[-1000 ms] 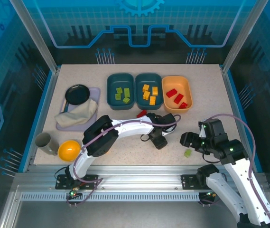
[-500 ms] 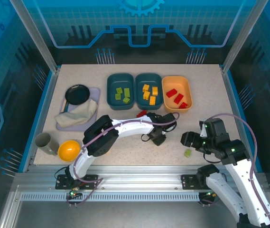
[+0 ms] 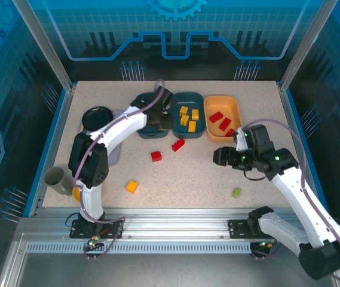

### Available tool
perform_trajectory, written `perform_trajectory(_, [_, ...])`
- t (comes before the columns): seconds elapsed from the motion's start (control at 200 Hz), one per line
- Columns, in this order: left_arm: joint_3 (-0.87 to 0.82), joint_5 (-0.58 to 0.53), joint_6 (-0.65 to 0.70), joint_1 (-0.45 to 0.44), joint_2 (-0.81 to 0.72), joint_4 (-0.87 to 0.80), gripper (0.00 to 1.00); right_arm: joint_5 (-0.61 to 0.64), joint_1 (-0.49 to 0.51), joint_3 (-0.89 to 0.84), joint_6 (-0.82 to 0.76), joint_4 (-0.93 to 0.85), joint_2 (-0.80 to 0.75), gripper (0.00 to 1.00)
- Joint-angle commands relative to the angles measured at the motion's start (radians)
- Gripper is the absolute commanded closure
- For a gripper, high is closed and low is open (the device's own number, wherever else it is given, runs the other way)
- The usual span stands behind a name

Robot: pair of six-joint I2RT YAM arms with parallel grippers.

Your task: Sort the legos into containers by color

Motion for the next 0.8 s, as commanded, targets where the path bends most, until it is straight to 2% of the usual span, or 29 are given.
perform_trajectory(0.0, [0.087, 0.03, -0.107, 0.085, 0.08, 0.029, 0.65, -0.02, 0.045, 0.086, -0.029, 0.112, 0.092, 0.29])
perform_trajectory(0.125, [0.246, 0.085, -0.201, 0.173, 0.216, 0.05, 0.65, -0.023, 0.057, 0.153, -0.03, 0.15, 0.197, 0.29])
perform_trajectory(0.33, [0.588, 0.105, -0.377, 0.245, 0.477, -0.027, 0.65, -0.015, 0.048, 0.227, -0.057, 0.146, 0.289, 0.29])
perform_trajectory(0.46, [0.625, 0.146, -0.528, 0.276, 0.544, 0.023, 0.65, -0.02, 0.029, 0.229, -0.059, 0.143, 0.299, 0.29])
perform_trajectory(0.59, [0.623, 0.162, -0.598, 0.279, 0.569, 0.056, 0.64, -0.023, 0.013, 0.223, -0.058, 0.143, 0.302, 0.29])
perform_trajectory(0.635, [0.623, 0.168, -0.621, 0.279, 0.577, 0.059, 0.61, -0.024, 0.01, 0.221, -0.058, 0.143, 0.304, 0.29])
perform_trajectory(0.745, [0.623, 0.194, -0.658, 0.282, 0.583, 0.062, 0.43, -0.023, 0.003, 0.225, -0.062, 0.14, 0.319, 0.29])
perform_trajectory(0.795, [0.623, 0.204, -0.664, 0.282, 0.575, 0.062, 0.39, -0.012, 0.006, 0.228, -0.064, 0.135, 0.326, 0.29])
